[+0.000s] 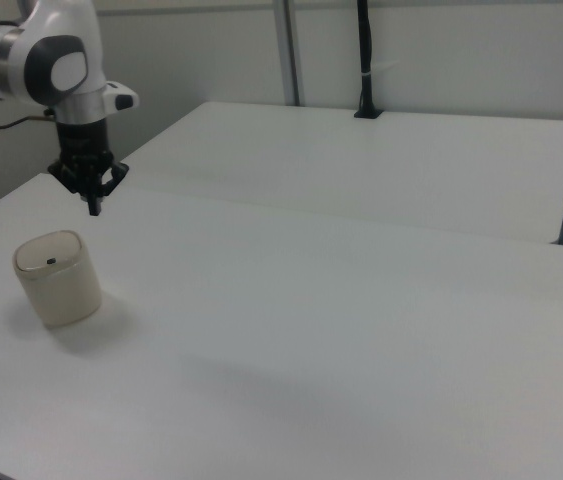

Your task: Open the trash bin

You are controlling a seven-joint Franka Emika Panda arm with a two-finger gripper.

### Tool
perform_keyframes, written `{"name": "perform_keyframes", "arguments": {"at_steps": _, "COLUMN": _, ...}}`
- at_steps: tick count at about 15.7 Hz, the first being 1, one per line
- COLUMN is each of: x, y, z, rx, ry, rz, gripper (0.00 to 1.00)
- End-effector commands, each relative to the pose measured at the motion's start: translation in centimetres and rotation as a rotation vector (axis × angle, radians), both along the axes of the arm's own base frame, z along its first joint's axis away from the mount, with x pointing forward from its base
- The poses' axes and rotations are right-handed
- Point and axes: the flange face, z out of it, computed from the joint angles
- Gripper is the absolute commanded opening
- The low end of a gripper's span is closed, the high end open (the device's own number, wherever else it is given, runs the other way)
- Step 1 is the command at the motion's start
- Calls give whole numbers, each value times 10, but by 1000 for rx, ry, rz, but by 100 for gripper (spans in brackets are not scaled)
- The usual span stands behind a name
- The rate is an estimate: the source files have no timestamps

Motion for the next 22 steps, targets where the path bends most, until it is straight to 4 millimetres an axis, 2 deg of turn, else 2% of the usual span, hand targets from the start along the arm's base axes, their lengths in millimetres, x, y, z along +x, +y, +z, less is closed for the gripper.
{"name": "perform_keyframes", "arguments": {"at_steps": 1, "x": 1, "y": 55, "z": -8, "rx": 27, "ry": -38, "rz": 104, "gripper": 0}}
{"name": "perform_keyframes", "arguments": {"at_steps": 3, "x": -3, "y": 91, "z": -24, "rx": 19, "ry": -52, "rz": 160, "gripper": 0}}
{"name": "perform_keyframes", "arguments": {"at_steps": 7, "x": -19, "y": 139, "z": -65, "rx": -36, "ry": -4, "rz": 247, "gripper": 0}}
{"name": "perform_keyframes", "arguments": {"at_steps": 9, "x": -22, "y": 150, "z": -79, "rx": -63, "ry": 7, "rz": 241, "gripper": 0}}
{"name": "perform_keyframes", "arguments": {"at_steps": 11, "x": -18, "y": 153, "z": -92, "rx": -67, "ry": 9, "rz": 228, "gripper": 0}}
{"name": "perform_keyframes", "arguments": {"at_steps": 13, "x": -16, "y": 154, "z": -100, "rx": -84, "ry": 5, "rz": 221, "gripper": 0}}
{"name": "perform_keyframes", "arguments": {"at_steps": 18, "x": -24, "y": 162, "z": -118, "rx": -111, "ry": 28, "rz": 242, "gripper": 0}}
{"name": "perform_keyframes", "arguments": {"at_steps": 19, "x": -26, "y": 162, "z": -113, "rx": -110, "ry": 28, "rz": 236, "gripper": 0}}
{"name": "perform_keyframes", "arguments": {"at_steps": 20, "x": -26, "y": 158, "z": -99, "rx": -101, "ry": 15, "rz": 222, "gripper": 0}}
{"name": "perform_keyframes", "arguments": {"at_steps": 22, "x": -30, "y": 141, "z": -56, "rx": -86, "ry": -17, "rz": 161, "gripper": 0}}
